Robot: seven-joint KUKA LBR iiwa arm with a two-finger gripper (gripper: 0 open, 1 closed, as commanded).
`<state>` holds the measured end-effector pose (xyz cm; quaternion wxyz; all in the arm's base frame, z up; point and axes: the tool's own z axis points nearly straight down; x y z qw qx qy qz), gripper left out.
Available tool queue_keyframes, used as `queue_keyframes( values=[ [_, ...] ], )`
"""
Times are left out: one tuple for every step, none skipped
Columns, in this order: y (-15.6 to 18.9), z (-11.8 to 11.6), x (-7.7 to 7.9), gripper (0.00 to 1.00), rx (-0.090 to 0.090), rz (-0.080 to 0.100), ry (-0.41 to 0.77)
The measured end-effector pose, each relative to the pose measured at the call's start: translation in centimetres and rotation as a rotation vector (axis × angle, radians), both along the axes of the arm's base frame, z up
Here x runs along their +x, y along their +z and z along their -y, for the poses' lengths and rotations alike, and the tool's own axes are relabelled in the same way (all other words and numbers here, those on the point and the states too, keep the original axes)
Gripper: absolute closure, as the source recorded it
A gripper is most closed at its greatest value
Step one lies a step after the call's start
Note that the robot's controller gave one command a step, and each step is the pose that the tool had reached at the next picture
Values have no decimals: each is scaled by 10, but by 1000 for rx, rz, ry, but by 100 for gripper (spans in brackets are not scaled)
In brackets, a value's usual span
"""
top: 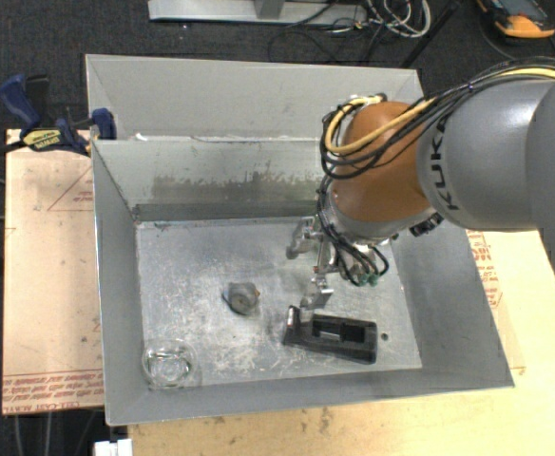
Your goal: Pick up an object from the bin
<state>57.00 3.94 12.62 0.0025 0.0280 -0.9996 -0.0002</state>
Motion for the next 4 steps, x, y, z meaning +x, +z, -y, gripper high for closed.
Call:
queue_keyframes(
  values=[
    [-4, 14, -78, 100, 2, 8, 238],
    [-5, 14, -78, 0, 2, 12, 237],
    [-5, 15, -79, 0, 2, 6, 237],
    [-46, 30, -80, 100, 8, 21, 356]
  ],
)
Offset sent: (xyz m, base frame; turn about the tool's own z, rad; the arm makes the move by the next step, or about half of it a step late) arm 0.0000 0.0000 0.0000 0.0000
